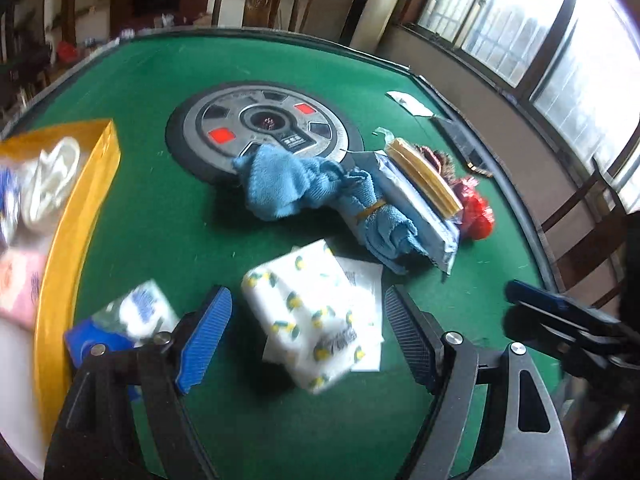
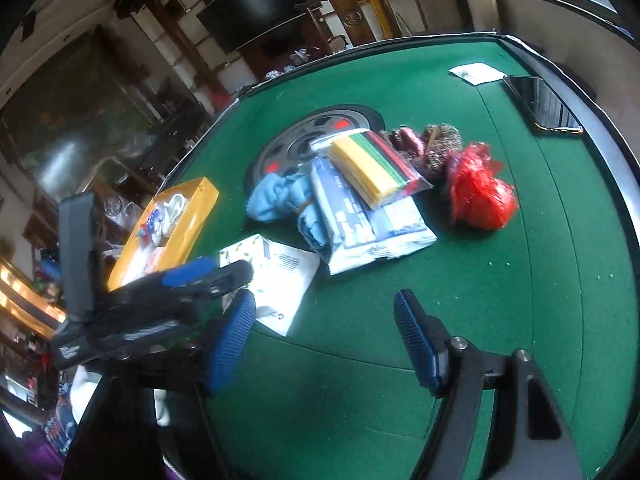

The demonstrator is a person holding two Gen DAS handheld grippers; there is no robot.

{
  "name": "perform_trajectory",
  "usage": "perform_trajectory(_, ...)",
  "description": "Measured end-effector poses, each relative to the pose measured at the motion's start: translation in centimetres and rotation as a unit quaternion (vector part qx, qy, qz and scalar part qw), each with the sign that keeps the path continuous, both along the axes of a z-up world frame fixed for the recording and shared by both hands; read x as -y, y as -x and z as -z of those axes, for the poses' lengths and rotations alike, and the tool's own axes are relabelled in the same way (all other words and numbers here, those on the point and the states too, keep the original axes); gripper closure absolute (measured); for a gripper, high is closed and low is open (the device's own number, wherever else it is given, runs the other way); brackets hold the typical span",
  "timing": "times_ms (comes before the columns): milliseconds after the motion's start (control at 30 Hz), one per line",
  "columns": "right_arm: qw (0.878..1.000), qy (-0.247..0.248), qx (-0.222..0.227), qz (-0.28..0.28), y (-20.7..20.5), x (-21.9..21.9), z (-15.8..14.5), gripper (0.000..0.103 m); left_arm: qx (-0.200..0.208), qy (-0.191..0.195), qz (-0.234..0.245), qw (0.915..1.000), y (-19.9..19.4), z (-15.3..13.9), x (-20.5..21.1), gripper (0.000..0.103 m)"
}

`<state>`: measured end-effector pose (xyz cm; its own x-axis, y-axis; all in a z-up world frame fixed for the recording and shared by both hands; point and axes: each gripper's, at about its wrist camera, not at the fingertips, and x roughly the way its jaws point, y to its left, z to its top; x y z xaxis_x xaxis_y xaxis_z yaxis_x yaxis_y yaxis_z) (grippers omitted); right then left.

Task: Organize soft objects
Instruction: 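Place the lemon pack in the box with the left tool while the right tool grasps the blue tissue box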

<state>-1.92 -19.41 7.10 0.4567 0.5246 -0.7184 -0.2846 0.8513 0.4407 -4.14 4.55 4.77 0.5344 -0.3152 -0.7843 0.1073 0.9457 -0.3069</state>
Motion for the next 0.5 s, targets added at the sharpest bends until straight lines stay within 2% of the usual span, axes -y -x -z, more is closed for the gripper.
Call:
perform_trajectory(100,1.000,-0.003,0.004,0.007,0.4,0.9,0.2,0.036,0.021,-0.075,0.004,0.9970,-0.7,0.8,2.8,0.027)
perform_trajectory(133,1.000,-0.004,0.005,0.009,0.6,1.1,0.3,0.036,0.017,-0.087,0.010,0.9960,-0.9,1.3,3.4,0.035)
perform_trajectory(167,1.000,-0.005,0.007,0.010,0.7,1.1,0.4,0.036,0.010,-0.088,0.020,0.9959,-1.1,1.9,3.9,0.050)
perform_trajectory(267,1.000,-0.007,0.012,0.010,1.0,1.1,0.4,0.036,-0.007,-0.057,0.038,0.9977,-1.3,2.9,3.7,0.051)
perform_trajectory(333,1.000,-0.008,0.012,0.008,1.0,0.9,0.5,0.036,-0.003,-0.033,0.036,0.9988,-1.0,2.6,2.7,0.051)
perform_trajectory(400,1.000,-0.012,0.011,0.003,0.9,0.4,0.6,0.036,0.004,0.003,0.038,0.9992,-0.5,1.8,1.5,0.051)
perform_trajectory(500,1.000,-0.018,0.008,-0.012,0.6,-1.1,0.6,0.036,0.024,0.035,0.034,0.9985,0.9,0.2,-0.3,0.051)
